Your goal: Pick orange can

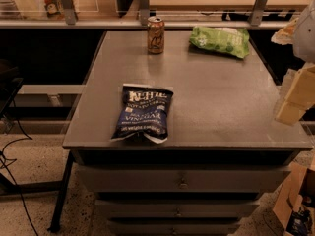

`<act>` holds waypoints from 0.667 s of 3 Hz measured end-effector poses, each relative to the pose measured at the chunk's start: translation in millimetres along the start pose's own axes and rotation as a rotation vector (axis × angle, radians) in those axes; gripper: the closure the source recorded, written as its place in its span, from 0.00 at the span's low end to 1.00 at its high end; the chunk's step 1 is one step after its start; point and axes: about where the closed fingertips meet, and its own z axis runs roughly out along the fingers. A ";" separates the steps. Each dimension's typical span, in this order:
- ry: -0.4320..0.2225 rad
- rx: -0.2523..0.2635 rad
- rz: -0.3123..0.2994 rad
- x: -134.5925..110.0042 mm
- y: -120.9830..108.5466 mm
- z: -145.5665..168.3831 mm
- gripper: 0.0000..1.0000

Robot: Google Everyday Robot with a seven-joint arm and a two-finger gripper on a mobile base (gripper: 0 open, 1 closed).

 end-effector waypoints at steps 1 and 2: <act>0.000 0.000 0.000 0.0 0.0 0.0 0.00; -0.044 0.012 -0.007 -8.8 -7.0 -0.9 0.00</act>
Offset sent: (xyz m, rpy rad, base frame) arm 0.0200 0.0137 0.0061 0.0869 -0.0393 0.0402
